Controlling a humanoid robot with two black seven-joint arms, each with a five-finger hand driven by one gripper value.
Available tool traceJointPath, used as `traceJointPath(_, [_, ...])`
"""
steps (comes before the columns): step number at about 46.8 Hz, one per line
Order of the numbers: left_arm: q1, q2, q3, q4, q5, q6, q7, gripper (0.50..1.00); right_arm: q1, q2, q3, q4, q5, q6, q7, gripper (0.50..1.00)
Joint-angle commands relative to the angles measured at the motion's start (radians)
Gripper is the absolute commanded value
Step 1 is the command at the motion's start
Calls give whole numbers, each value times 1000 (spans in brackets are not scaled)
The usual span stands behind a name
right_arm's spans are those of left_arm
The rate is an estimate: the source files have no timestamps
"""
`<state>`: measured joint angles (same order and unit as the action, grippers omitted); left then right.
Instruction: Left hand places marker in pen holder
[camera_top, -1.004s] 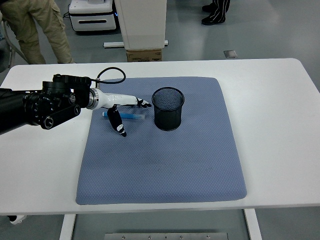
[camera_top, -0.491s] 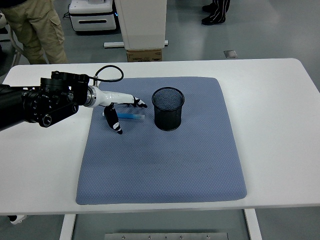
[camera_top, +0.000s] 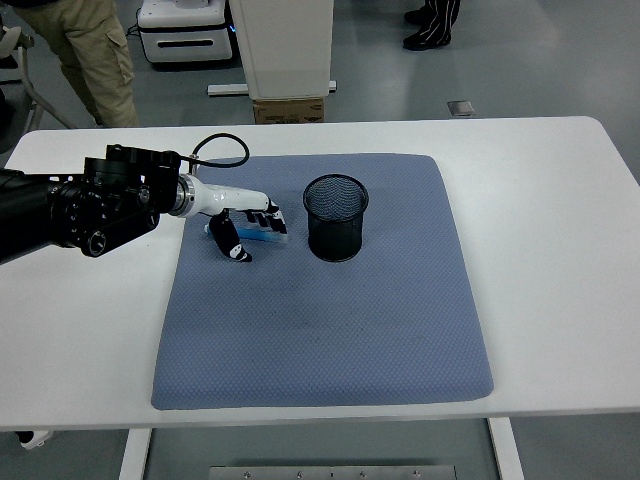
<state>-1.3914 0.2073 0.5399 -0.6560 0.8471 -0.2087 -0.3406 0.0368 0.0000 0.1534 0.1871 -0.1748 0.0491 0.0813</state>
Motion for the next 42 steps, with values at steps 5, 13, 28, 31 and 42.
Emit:
traceJointPath(5, [0, 0, 2, 1, 1, 0, 0, 698, 0, 0, 0, 0, 0, 0, 0, 1000])
traceJointPath(13, [0, -2, 6, 1, 1, 0, 2, 675, 0, 0, 0, 0, 0, 0, 0, 1000])
traceJointPath(28, [0, -6, 21, 1, 1, 2, 2, 613, 0, 0, 0, 0, 0, 0, 0, 1000])
traceJointPath(31, [0, -6, 21, 9, 1, 2, 2, 607, 0, 0, 0, 0, 0, 0, 0, 1000])
traceJointPath(42, [0, -9, 34, 18, 1, 2, 2, 578, 0, 0, 0, 0, 0, 0, 0, 1000])
